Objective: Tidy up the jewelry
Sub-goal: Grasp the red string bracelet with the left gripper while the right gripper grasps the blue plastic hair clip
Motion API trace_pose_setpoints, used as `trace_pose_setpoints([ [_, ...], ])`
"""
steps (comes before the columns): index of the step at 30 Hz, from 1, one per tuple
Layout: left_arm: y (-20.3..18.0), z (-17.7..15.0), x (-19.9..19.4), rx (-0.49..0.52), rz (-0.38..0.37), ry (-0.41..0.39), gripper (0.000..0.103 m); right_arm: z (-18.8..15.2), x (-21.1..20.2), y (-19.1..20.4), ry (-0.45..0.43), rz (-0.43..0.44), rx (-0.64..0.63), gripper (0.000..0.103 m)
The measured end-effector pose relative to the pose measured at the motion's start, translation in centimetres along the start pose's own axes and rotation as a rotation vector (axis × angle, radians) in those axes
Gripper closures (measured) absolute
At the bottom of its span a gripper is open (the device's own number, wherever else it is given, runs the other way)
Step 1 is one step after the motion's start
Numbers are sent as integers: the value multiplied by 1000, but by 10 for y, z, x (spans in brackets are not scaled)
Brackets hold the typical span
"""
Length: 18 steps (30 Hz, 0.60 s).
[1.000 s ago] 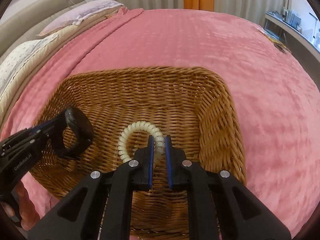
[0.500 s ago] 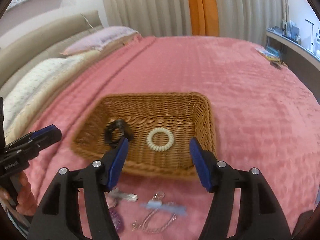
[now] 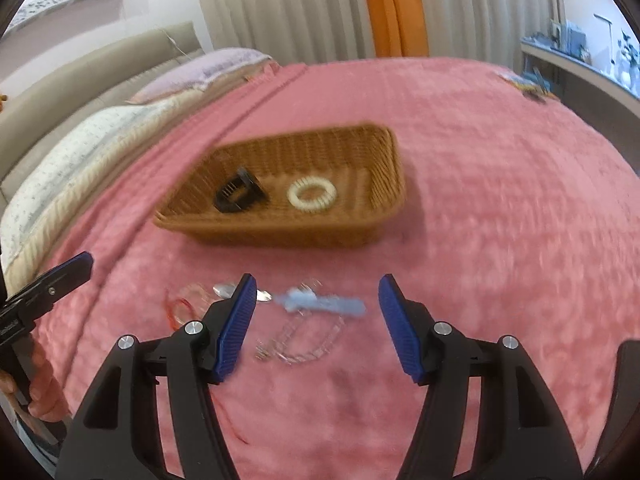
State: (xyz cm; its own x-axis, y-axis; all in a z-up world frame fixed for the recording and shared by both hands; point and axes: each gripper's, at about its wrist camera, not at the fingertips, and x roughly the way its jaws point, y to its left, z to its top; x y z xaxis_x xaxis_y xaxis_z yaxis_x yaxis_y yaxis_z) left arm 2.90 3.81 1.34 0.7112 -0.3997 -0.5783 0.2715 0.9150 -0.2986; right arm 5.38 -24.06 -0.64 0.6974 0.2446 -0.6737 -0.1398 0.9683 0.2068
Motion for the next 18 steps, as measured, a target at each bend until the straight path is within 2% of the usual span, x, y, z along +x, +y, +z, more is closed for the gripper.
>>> trace_pose_setpoints([
  [6,20,-16,25,-49,16,64,44,-21,26,-14,96,2,40,45],
  [9,26,-22,36,-53,25,96,49,-27,35,-8,126,-11,18,53],
  [11,28,-23,43,-38,28,115,53,-26,41,-3,142,-43,-5,64],
  [12,29,-22,47,-22,22,134,55,-26,43,-1,148,-48,-9,66],
  [14,27,-22,52,11,2,153,61,-26,47,1,157,-52,-11,67],
  [18,12,-23,65,131,-6,193,66,-25,53,2,177,-82,-5,67],
])
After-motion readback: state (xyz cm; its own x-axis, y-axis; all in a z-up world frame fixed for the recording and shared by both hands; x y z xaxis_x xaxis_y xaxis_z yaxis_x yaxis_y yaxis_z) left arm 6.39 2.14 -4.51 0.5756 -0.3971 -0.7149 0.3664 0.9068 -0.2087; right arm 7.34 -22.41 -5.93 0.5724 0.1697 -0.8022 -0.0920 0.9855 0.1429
